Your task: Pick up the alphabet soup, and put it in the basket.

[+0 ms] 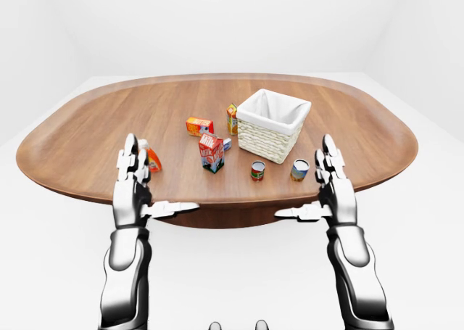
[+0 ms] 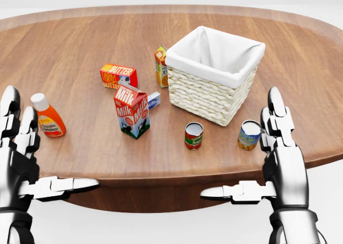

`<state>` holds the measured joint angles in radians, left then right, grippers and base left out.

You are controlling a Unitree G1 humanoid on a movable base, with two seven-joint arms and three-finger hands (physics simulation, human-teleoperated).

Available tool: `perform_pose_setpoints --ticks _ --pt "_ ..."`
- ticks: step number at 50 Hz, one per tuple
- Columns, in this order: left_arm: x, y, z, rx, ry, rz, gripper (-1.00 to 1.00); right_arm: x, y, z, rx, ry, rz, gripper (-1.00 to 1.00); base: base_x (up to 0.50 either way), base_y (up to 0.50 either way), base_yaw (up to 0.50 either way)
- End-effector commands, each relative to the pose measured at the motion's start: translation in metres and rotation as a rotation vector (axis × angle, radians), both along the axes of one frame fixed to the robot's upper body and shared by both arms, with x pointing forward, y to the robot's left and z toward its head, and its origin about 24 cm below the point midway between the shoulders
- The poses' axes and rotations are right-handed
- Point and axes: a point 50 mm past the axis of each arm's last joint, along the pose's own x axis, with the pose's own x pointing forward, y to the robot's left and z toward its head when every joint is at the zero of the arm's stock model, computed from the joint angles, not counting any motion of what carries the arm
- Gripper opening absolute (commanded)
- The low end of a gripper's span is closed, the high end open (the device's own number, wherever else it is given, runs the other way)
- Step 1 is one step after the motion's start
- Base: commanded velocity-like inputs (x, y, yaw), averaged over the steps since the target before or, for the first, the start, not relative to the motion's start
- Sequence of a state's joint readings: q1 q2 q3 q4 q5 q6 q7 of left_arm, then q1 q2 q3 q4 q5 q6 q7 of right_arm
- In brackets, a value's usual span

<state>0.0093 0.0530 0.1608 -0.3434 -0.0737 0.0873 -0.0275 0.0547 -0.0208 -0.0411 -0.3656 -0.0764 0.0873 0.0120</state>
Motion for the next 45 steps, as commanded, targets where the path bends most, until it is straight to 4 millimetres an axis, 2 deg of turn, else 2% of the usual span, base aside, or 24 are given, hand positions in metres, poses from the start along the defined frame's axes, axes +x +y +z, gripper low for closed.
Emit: perform_pose_setpoints --ticks 1,7,18,45 --pt "-0.018 0.014 0.040 0.011 -0.180 0.040 1.00 -0.017 0.002 0.035 -0.063 -0.155 -0.007 1.00 0.00 0.00 0.00" --pt "-0.024 0.015 0.047 0.002 -0.218 0.042 1.00 -0.020 -0.001 0.041 -0.081 -0.179 -0.012 1.00 0.00 0.00 0.00" --pt "-0.025 0.014 0.044 0.001 -0.204 0.035 1.00 -0.021 0.000 0.041 -0.069 -0.179 0.001 1.00 0.00 -0.02 0.00" --pt "-0.029 0.014 0.045 -0.016 -0.215 0.022 1.00 -0.020 0.002 0.035 -0.078 -0.152 0.003 1.00 0.00 -0.34 0.00"
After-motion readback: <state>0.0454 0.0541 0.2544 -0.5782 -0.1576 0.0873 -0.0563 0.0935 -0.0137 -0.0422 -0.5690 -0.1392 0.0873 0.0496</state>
